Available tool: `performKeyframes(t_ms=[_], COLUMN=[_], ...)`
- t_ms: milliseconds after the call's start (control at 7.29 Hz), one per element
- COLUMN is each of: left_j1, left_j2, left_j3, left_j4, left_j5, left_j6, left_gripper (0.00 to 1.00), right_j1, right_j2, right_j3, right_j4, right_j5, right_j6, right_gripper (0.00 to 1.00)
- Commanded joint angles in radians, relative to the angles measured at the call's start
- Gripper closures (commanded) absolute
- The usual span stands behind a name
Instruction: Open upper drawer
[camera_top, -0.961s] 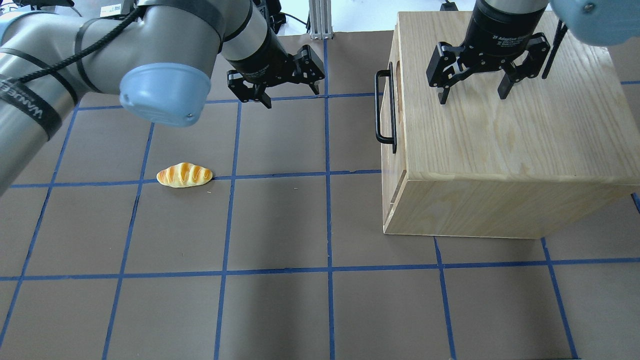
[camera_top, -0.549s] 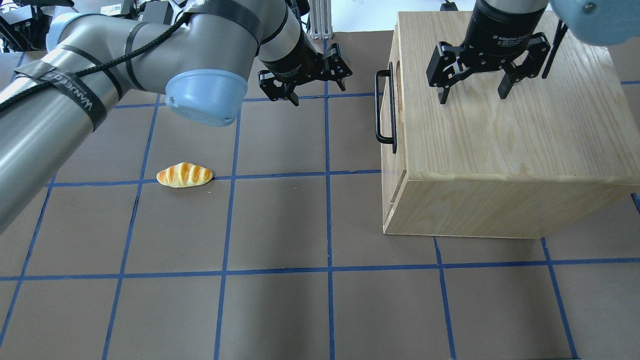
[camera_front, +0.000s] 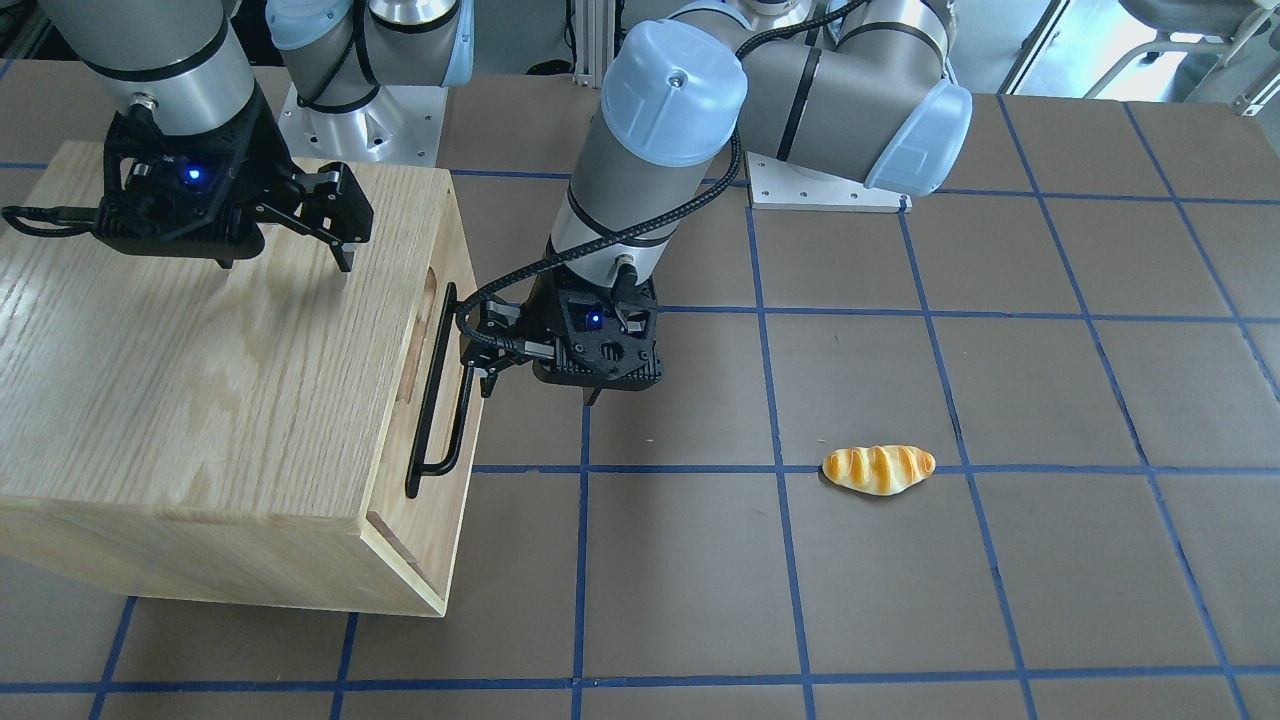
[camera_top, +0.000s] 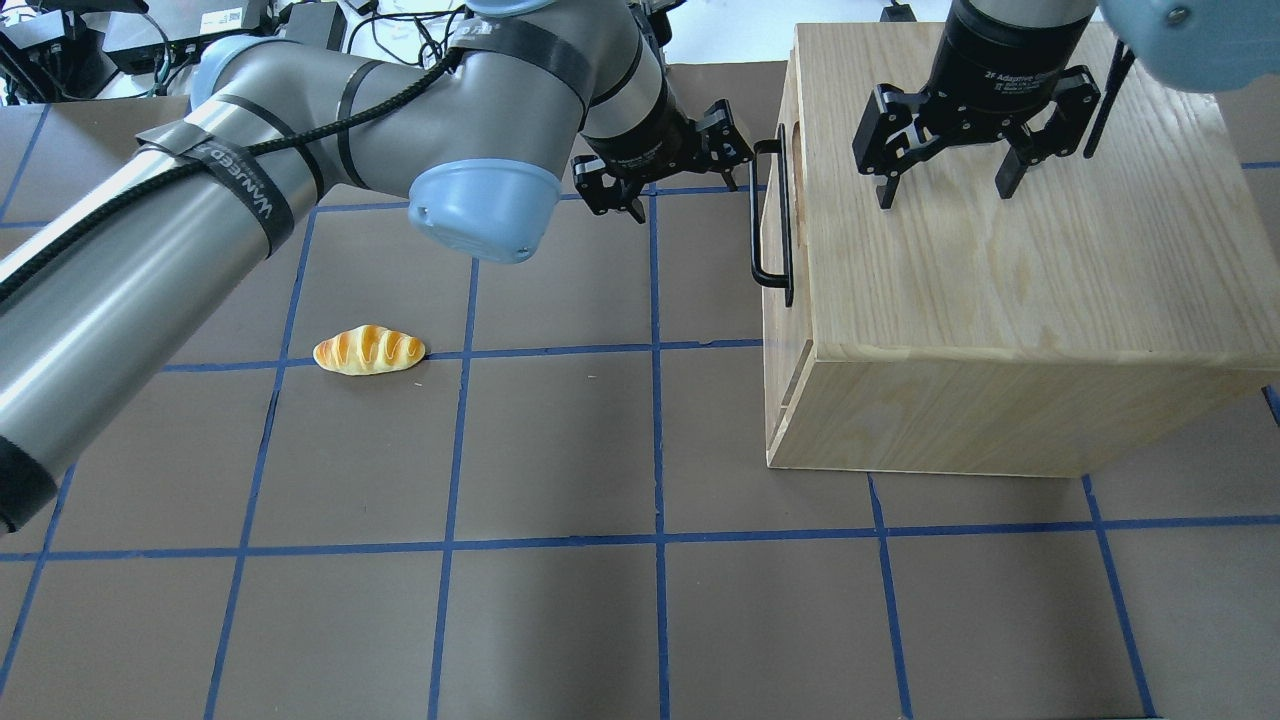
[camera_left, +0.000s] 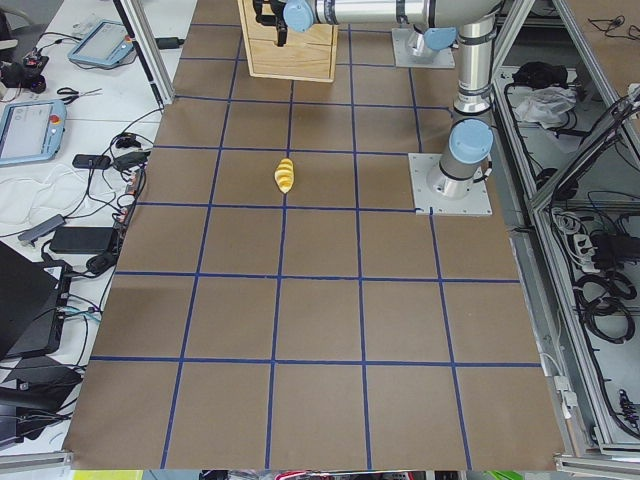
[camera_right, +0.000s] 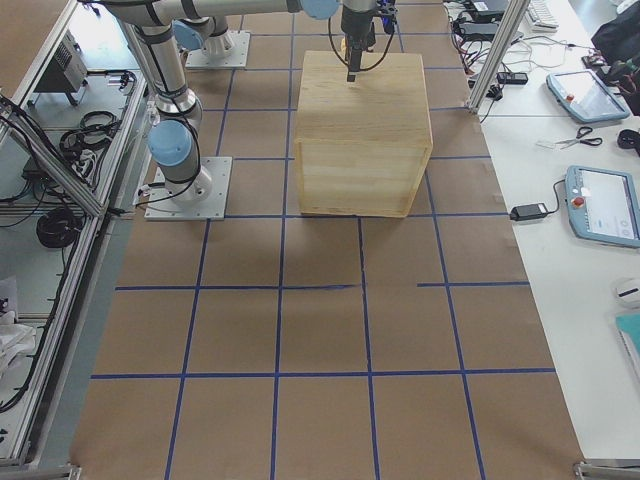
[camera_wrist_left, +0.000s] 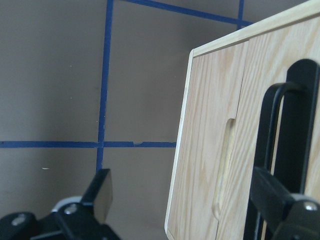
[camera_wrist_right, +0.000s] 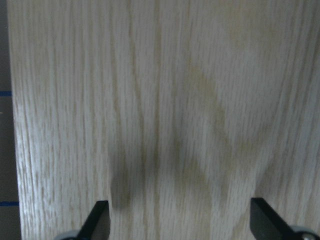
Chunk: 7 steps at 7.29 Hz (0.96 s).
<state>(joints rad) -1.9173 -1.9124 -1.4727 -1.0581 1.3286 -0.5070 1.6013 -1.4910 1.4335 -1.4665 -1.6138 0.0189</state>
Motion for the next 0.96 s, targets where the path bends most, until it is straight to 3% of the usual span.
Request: performKeyframes(t_ms=[0,824], left_j1=[-0.026,-0.039], left_j2=[-0.019,-0.023], left_j3=[0.0,-0.003], left_j4=[0.013,0.03], left_j5=[0.0,0.0], left_j6=[-0.016,0.004], left_gripper=[0.0,0.0], right_j1=[0.0,0.0], right_j2=[0.0,0.0], right_j3=[0.001,-0.001], right_j4=[0.0,0.0], right_j5=[0.0,0.0], right_j6=[-0.001,-0.001], right_gripper=[0.0,0.0])
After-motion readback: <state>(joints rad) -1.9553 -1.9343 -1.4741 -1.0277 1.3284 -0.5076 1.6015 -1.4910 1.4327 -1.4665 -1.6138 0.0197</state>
